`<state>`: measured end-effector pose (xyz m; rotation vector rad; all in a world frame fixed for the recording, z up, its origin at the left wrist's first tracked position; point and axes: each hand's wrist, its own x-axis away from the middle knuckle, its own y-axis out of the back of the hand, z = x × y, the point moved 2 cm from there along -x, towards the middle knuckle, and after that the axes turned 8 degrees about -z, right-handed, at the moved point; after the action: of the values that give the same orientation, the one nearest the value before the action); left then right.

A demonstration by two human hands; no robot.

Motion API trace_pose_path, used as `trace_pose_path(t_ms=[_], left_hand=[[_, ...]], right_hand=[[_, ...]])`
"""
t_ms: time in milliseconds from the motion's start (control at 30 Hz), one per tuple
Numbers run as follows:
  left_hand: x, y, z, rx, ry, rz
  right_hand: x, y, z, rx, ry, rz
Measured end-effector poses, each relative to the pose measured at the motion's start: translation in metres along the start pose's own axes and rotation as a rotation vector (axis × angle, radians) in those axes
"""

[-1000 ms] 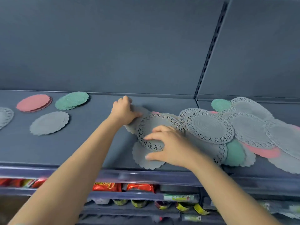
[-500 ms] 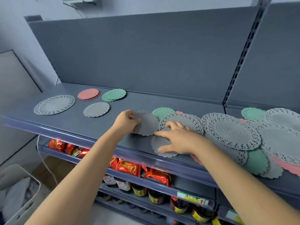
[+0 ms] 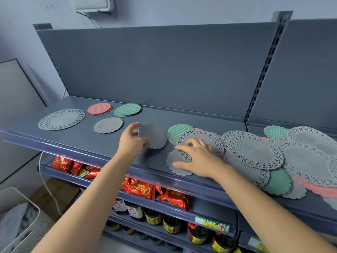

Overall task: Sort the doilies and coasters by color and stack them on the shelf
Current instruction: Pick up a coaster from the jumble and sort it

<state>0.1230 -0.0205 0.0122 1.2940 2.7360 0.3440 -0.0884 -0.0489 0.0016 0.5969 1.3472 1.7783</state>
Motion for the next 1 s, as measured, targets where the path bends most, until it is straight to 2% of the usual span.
trace_pose_path(t_ms=[100,267,500,600,733,867,933,1000], left_hand=[[-0.001,0.005,0.001,0.094,0.057,0.022],[-0.011,0.011,0.007,0.117,0.108,0.093],[-0.044,0.019,0.004,0.143,0.149,0.135],[-0.069,0.028,0.002,0.122,0.135,0.154],[-0.108,0.042,-0.002,0.141,0.129,0.157],[-0.150,0.061,-0.003,0.121,0.108,0.136],[-0.168,0.072,-0.006,0.033,0.065,0.133],[-0.182,0.084,-0.006,-0.083,0.032,0.154]], right_hand=[[-0.007,-0.003,-0.008,0.013,-0.048,-0.127],[-0.035,-0.007,-0.019,0.042,-0.163,-0.169],[-0.104,0.002,-0.025,0.124,-0.396,-0.056],[-0.122,0.004,-0.025,0.079,-0.441,-0.098],[-0.139,0.007,-0.018,-0.125,-0.390,-0.337],[-0.164,0.014,0.004,-0.546,-0.361,-0.490],[-0.178,0.015,0.019,-0.756,-0.385,-0.544],[-0.191,0.009,0.031,-0.983,-0.489,-0.518]])
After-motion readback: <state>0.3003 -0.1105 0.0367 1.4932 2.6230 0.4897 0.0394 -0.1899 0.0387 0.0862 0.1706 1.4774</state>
